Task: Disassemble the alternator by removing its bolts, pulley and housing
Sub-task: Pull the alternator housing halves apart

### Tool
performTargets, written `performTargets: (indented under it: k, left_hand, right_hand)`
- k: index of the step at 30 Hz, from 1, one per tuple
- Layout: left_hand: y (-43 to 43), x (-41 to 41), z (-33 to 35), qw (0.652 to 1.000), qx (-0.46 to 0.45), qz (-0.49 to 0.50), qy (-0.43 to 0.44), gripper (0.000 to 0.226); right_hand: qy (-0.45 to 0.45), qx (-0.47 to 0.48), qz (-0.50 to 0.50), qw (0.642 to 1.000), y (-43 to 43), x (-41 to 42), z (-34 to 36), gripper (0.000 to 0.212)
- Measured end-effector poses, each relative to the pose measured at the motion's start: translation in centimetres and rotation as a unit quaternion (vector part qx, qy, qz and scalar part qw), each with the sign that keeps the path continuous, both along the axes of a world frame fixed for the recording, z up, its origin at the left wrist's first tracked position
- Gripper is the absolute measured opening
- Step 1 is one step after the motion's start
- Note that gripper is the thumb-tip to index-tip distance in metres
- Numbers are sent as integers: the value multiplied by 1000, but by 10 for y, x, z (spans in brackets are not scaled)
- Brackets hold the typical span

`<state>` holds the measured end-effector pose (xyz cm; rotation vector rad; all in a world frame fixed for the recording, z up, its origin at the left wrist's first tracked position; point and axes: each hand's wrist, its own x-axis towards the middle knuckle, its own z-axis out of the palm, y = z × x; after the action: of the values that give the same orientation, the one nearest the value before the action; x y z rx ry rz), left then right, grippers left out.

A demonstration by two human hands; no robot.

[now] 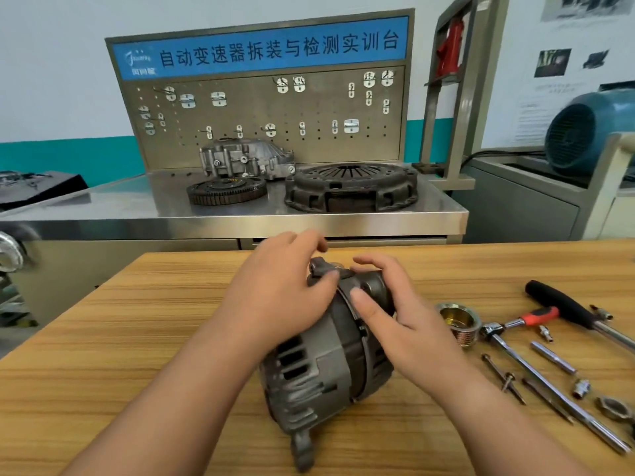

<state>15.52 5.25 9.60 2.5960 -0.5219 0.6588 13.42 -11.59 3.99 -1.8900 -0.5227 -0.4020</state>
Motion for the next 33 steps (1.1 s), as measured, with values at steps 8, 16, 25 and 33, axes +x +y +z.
performTargets:
  k: [8, 16, 25, 33]
  left_hand:
    - [-1, -34, -34, 993, 55, 104, 34, 86]
    - [-2, -25, -36, 986, 87, 139, 27, 75]
    - [4, -16, -36, 983, 72, 161, 43, 80]
    - [42, -21, -39, 981, -168, 31, 95, 83]
  right_hand:
    - [-58, 80, -128, 987, 24, 16, -7, 10]
    - [-34, -12, -122, 992, 24, 55, 12, 12]
    - [-23, -43, -116, 992, 31, 77, 20, 14]
    - [-19, 33, -169, 985, 37, 61, 6, 12]
